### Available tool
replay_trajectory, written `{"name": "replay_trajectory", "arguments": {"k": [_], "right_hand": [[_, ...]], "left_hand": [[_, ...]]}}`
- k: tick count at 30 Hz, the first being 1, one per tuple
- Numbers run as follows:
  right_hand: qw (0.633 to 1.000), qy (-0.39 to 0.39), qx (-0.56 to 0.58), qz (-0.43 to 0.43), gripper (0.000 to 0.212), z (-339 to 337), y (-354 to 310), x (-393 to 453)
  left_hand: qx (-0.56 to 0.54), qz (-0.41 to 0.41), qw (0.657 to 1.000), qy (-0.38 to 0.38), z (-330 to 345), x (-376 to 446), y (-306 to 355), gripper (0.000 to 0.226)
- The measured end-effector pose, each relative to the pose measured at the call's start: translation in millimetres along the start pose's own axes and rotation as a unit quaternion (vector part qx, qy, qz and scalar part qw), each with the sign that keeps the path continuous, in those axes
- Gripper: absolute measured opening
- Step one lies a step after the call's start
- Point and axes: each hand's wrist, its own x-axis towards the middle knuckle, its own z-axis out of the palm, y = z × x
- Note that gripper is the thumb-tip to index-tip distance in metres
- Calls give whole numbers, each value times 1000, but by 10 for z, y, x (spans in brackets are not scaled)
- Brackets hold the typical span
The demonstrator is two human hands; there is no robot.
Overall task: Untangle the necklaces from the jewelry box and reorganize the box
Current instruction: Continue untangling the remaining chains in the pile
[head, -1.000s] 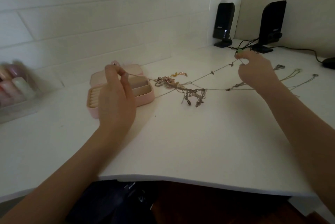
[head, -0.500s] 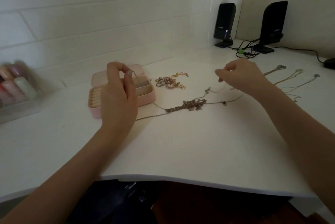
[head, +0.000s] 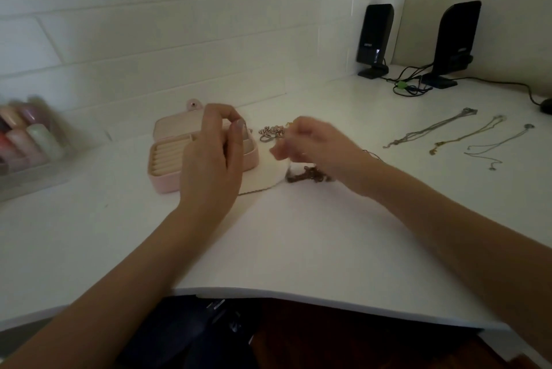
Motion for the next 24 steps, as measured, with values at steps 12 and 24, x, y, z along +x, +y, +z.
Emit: {"name": "replay_trajectory", "arguments": {"k": [12,24], "right_hand": [[983,82,165,8,15,-535,-167,-52],[995,68,72,32,13,-277,-25,-61]], "left_hand": [[45,-86,962,-255,27,20,-75,51],[-479,-358,770,-220,66,144,84,34]]}}
